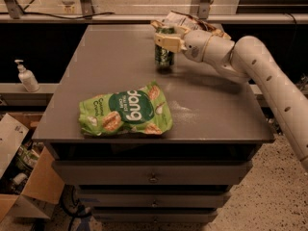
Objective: Place green can upright
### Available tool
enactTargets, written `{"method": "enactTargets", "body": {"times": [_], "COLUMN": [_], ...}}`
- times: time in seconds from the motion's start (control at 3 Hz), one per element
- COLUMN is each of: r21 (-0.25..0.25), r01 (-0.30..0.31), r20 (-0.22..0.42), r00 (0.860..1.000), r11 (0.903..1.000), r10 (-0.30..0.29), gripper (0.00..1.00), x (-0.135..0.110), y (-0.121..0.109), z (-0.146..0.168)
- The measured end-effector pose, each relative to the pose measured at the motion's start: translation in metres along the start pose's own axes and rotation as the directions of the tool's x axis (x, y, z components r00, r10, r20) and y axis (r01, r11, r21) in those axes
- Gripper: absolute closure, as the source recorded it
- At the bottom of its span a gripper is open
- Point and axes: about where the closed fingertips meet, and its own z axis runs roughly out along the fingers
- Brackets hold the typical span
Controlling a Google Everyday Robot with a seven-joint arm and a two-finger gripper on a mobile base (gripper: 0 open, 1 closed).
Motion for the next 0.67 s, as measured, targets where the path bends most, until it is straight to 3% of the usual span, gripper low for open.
{"method": "enactTargets", "body": {"times": [0.33,0.67], "r21": [-0.035,-0.073], "r01": [0.048,0.106], "r20": [0.086,0.121], "r00": [0.995,0.988], "r11": [0.9982,0.9917], "r10": [-0.045,-0.096], "gripper": [1.0,1.0], "x": [-0.0045,-0.0099], "y": [0.0139,0.0235], "z": [0.0034,0.0051]}}
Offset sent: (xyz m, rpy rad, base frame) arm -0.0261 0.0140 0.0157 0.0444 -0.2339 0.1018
